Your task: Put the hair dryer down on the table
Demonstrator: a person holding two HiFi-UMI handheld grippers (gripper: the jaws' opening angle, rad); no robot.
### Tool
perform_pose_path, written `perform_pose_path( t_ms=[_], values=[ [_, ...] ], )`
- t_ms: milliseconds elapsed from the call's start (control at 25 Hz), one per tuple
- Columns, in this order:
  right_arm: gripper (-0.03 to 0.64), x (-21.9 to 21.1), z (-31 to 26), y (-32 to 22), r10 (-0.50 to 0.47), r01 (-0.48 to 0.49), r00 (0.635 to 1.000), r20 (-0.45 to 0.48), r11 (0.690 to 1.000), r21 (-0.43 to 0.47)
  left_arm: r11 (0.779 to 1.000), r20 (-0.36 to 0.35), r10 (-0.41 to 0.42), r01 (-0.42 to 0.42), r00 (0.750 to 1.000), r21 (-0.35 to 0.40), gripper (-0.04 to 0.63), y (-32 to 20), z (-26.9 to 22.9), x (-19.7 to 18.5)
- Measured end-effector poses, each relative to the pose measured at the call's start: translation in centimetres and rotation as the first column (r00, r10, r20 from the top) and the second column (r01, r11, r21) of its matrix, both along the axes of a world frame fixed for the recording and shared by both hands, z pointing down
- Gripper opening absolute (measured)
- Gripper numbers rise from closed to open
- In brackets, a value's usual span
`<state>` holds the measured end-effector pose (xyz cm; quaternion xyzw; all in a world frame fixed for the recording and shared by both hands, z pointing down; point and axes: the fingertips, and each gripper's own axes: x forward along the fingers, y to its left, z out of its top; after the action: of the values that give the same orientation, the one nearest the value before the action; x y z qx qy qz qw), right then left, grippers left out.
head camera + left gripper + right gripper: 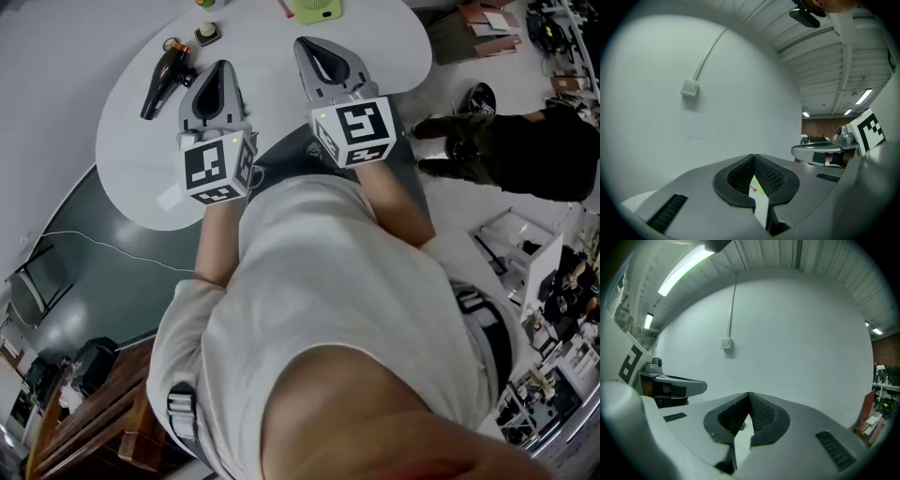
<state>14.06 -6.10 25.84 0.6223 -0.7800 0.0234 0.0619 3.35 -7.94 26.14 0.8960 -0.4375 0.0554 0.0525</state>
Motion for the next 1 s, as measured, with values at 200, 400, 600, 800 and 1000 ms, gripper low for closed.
perform_pose_path(
  t_ms=[200, 400, 600, 800, 1000],
  values=[
    [-0.002, 0.0, -1.3, -0.4, 0.013, -0.012, 1.0, -0.022, 0.999, 0.032, 1.0, -0.008, -0.005, 0.005, 1.0, 0.025, 0.018, -0.2, -1.0, -0.7],
    [-0.002, 0.6, -1.5, -0.7, 0.033, -0.032, 0.999, -0.035, 0.999, 0.04, 0.999, -0.021, 0.001, -0.001, 1.0, 0.045, 0.018, -0.7, -1.3, -0.8],
    [-0.002, 1.2, -1.9, -1.0, 0.047, -0.044, 0.998, -0.048, 0.998, 0.049, 0.999, -0.022, 0.007, -0.006, 1.0, 0.048, 0.018, -1.1, -1.5, -0.6],
    [-0.002, 1.6, -1.8, -1.1, 0.049, -0.047, 0.998, -0.049, 0.998, 0.045, 0.999, -0.019, 0.019, -0.019, 1.0, 0.042, 0.018, -1.1, -1.4, 0.1],
    [-0.002, 2.0, -1.7, -0.8, 0.053, -0.051, 0.998, -0.039, 0.998, 0.046, 0.999, -0.017, 0.028, -0.027, 0.999, 0.036, 0.018, -0.9, -1.1, 0.6]
  ],
)
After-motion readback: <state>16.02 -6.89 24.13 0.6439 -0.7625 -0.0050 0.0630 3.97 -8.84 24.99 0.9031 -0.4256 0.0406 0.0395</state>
